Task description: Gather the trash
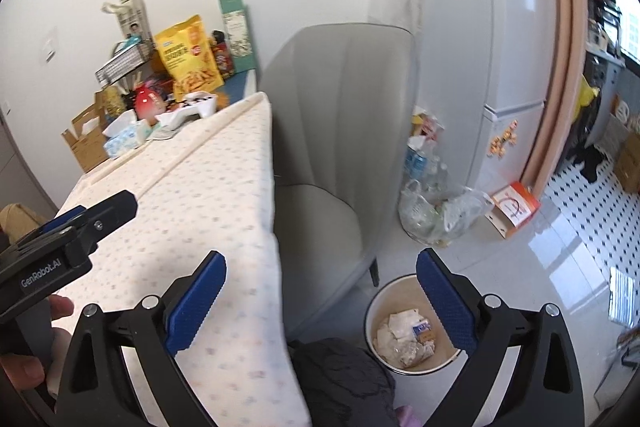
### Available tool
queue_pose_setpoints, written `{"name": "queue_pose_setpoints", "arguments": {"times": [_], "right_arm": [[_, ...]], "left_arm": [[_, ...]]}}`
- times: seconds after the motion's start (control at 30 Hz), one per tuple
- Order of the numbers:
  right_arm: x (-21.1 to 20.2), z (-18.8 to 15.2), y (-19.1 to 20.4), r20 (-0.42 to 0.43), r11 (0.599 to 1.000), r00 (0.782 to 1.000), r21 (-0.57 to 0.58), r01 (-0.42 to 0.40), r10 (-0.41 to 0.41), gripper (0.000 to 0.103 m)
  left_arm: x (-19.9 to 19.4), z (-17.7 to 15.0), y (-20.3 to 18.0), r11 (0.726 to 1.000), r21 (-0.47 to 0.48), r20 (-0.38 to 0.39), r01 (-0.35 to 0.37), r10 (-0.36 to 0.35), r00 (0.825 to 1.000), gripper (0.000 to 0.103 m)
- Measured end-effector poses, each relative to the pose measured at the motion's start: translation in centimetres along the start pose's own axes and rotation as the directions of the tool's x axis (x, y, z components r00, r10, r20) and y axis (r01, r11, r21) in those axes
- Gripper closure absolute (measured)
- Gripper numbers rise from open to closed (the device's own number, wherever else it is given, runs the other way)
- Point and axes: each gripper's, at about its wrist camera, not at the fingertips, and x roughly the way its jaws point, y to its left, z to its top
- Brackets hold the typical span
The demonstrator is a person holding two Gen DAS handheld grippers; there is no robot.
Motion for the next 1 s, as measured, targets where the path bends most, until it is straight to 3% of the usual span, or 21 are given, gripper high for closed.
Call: {"name": "queue_pose_setpoints", "arguments": {"times": [0.2, 0.4, 0.77, 1.0], "right_arm": [[-1.3, 0.0, 4.5, 0.041, 0.998, 0.999, -0.054, -0.018, 0.02, 0.008], [-2.9, -0.4, 8.5, 0.085, 0.994, 0.996, -0.107, -0.027, 0.036, 0.008], [-6.2, -2.5, 12.7, 0.14, 0.987, 0.989, -0.156, -0.026, 0.049, 0.008], [-7.4, -3.5, 13.4, 0.15, 0.984, 0.986, -0.174, -0.043, 0.069, 0.008]], "left_arm": [[-3.3, -0.6, 4.4, 0.995, -0.025, 0.055, -0.099, 0.1, 0.993, 0.006], [-6.7, -1.9, 8.6, 0.981, -0.063, 0.1, -0.186, 0.191, 0.976, 0.006], [-12.4, -4.4, 12.2, 0.961, -0.093, 0.18, -0.261, 0.275, 0.945, 0.006], [-14.1, -5.4, 12.6, 0.958, -0.099, 0.203, -0.268, 0.283, 0.937, 0.006]]}}
